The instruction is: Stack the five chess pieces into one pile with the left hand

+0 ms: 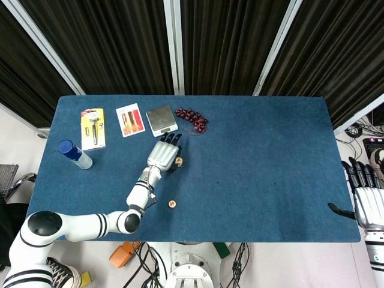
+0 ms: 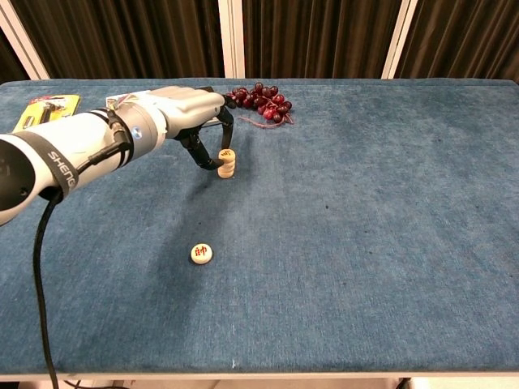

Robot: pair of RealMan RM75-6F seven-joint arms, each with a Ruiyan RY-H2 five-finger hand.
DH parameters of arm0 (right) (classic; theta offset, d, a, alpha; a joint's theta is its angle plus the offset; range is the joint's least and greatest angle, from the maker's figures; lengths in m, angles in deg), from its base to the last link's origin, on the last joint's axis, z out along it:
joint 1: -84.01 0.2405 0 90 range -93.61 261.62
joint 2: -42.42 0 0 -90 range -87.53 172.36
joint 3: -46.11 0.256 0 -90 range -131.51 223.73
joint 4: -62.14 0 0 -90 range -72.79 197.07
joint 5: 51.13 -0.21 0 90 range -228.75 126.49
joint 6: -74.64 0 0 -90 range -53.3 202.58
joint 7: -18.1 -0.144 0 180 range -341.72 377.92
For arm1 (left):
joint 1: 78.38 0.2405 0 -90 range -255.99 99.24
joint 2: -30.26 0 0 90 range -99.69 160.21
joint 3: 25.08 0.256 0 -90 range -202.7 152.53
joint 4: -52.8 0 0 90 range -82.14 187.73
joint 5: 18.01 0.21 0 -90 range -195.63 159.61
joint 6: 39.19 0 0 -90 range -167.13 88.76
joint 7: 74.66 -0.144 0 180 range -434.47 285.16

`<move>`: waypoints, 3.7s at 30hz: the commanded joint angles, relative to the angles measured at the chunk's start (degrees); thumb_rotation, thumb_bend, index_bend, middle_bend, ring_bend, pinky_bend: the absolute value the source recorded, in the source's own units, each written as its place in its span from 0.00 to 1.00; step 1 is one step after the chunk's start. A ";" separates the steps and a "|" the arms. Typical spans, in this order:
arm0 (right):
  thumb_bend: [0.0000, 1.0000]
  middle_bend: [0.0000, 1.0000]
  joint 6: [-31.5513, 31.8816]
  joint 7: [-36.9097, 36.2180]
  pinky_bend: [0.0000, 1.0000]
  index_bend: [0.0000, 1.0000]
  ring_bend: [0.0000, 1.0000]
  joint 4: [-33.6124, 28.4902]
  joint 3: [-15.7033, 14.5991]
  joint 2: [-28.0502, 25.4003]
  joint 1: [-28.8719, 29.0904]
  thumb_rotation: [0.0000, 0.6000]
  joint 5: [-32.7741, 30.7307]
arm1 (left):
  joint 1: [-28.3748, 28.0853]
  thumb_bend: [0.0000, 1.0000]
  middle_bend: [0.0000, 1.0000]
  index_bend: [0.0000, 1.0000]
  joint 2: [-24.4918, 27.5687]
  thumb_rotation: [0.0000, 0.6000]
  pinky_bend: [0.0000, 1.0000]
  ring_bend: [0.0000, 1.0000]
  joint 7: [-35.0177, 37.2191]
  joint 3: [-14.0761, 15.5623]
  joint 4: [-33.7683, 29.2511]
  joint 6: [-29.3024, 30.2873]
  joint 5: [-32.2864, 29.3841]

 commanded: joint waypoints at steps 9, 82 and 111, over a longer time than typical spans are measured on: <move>0.06 0.00 0.01 0.10 0.01 0.00 0.00 -0.13 0.11 -0.05 0.05 1.00 -0.04 | 0.89 0.33 0.00 0.43 1.24 1.00 0.00 0.00 2.29 0.17 -2.23 1.18 2.27; 0.06 0.00 1.13 1.25 0.00 0.00 0.00 -1.26 -0.07 -0.32 0.47 1.00 1.81 | 22.67 0.39 0.00 0.49 3.07 1.00 0.00 0.00 10.01 13.09 -14.26 8.31 33.52; 0.06 0.00 0.33 1.79 0.00 0.00 0.00 -1.52 -0.06 -0.11 0.57 1.00 0.93 | 2.46 0.36 0.00 0.48 1.50 1.00 0.00 0.00 -0.51 -6.15 -5.86 -2.28 1.54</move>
